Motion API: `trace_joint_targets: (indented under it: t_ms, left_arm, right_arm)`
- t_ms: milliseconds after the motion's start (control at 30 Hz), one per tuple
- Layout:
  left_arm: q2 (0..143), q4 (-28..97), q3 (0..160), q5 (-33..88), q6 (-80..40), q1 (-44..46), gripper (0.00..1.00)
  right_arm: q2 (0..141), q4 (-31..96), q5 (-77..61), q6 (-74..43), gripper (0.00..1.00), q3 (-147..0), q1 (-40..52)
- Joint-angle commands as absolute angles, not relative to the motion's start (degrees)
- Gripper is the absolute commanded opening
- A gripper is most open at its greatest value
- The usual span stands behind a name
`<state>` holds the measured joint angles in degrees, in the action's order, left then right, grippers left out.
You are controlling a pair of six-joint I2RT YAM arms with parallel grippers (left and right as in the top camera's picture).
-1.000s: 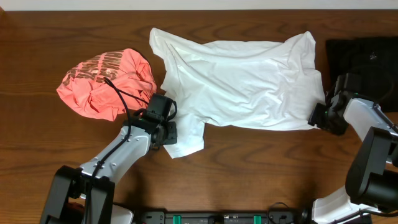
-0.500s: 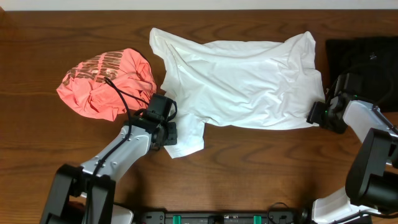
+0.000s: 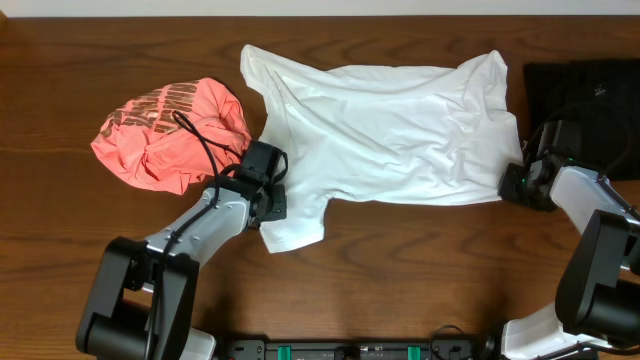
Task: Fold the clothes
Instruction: 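Pull the white T-shirt edges outward to smooth it flat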
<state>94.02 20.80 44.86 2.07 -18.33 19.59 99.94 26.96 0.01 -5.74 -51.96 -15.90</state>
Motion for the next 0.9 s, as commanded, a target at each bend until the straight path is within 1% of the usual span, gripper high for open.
trace_joint_targets:
  t_ms: [0, 267, 433, 667, 867]
  left_arm:
    - [98.6, 22.1, 41.3, 4.7, -19.2, 19.7, 0.07]
    - [95.9, 24.6, 41.7, 4.7, -19.4, 19.7, 0.06]
    - [88.4, 28.0, 42.2, 4.8, -20.7, 19.7, 0.06]
    - [77.3, 35.0, 42.3, 5.0, -23.3, 19.7, 0.06]
    - [73.6, 41.4, 42.2, 7.7, -23.3, 19.7, 0.06]
  right_arm:
    - [102.8, 28.1, -0.9, -5.3, 0.01, -49.1, -16.1]
    - [101.8, 33.0, -0.9, -9.4, 0.01, -50.3, -16.6]
    - [97.2, 39.9, -1.1, -11.7, 0.01, -52.8, -17.6]
    - [87.3, 47.9, -1.1, -12.8, 0.01, -54.7, -19.1]
    - [84.6, 51.7, -1.1, -13.2, 0.01, -54.7, -20.5]
